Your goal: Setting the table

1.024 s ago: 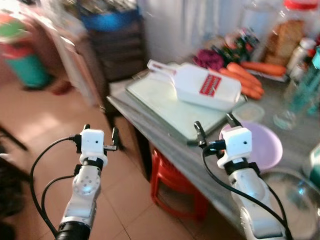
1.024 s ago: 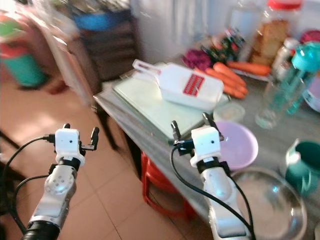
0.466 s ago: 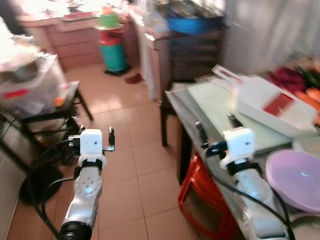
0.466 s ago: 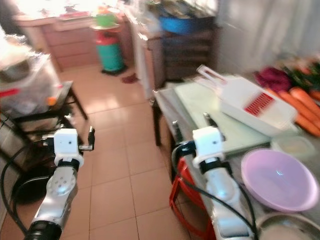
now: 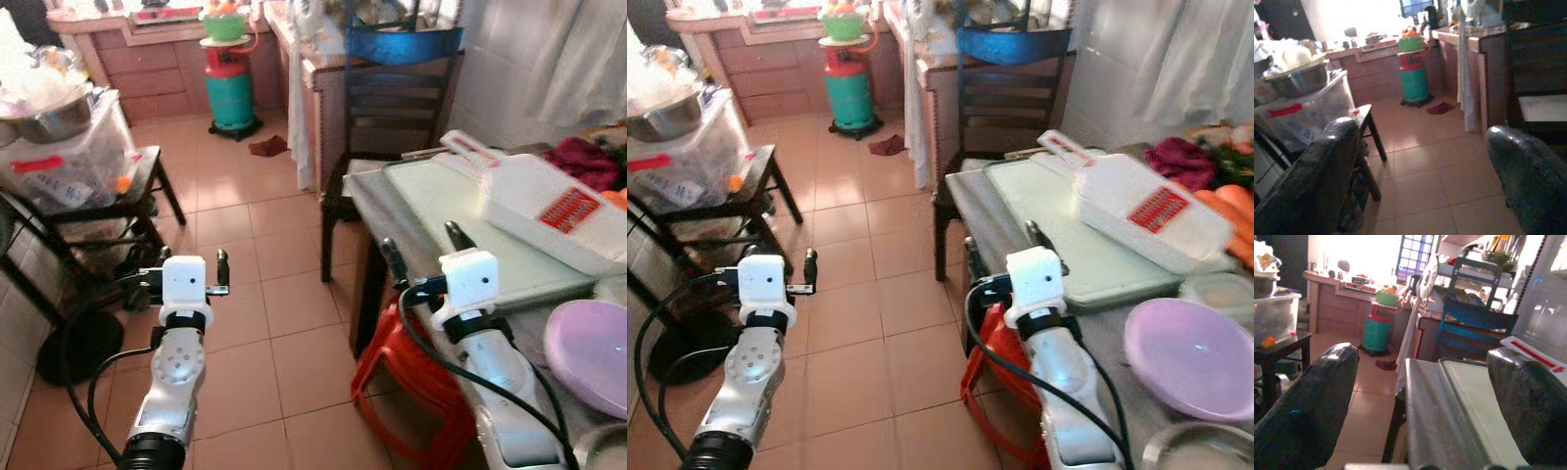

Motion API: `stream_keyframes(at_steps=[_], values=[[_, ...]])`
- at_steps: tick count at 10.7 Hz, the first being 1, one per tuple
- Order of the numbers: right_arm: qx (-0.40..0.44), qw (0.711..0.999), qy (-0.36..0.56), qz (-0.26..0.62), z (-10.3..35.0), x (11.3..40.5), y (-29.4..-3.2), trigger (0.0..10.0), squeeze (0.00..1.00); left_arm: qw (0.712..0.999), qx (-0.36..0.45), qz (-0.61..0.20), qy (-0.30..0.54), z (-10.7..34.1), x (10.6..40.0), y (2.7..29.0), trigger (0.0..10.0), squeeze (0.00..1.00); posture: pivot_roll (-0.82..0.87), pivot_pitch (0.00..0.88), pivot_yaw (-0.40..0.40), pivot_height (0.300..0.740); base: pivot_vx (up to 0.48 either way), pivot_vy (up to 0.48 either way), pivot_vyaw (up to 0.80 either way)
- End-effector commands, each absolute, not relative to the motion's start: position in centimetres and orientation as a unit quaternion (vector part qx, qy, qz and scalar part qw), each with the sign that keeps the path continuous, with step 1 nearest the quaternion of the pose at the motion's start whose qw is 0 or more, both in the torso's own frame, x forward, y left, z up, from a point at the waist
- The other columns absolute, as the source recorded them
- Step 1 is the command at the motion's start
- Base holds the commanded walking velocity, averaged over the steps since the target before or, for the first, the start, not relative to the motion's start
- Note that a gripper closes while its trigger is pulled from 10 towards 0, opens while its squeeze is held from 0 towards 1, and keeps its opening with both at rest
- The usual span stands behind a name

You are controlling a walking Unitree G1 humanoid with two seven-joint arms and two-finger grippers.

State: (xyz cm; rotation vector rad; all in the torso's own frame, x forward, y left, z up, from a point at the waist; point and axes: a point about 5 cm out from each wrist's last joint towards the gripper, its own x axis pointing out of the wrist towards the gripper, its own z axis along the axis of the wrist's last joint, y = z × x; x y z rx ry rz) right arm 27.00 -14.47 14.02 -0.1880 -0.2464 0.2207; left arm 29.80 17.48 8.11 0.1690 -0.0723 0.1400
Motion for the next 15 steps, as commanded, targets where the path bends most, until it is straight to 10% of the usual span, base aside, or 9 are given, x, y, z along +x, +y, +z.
stream_keyframes(at_steps=[1, 15], values=[[-0.085, 0.982, -0.125, 0.117, 14.2, 27.2, -14.1, 10.0, 0.00, 0.992, 0.091, 0.077, -0.039, 8.2, 29.9, 17.9, 10.0, 0.00, 0.04, 0.000, 0.039, 0.740, 0.000, 0.322, 0.00], [-0.087, 0.990, -0.081, 0.078, 10.4, 28.1, -15.3, 10.0, 0.00, 0.991, 0.121, 0.048, 0.035, 4.5, 29.6, 17.6, 10.0, 0.00, 0.06, 0.000, 0.034, 0.740, 0.000, 0.341, 0.00]])
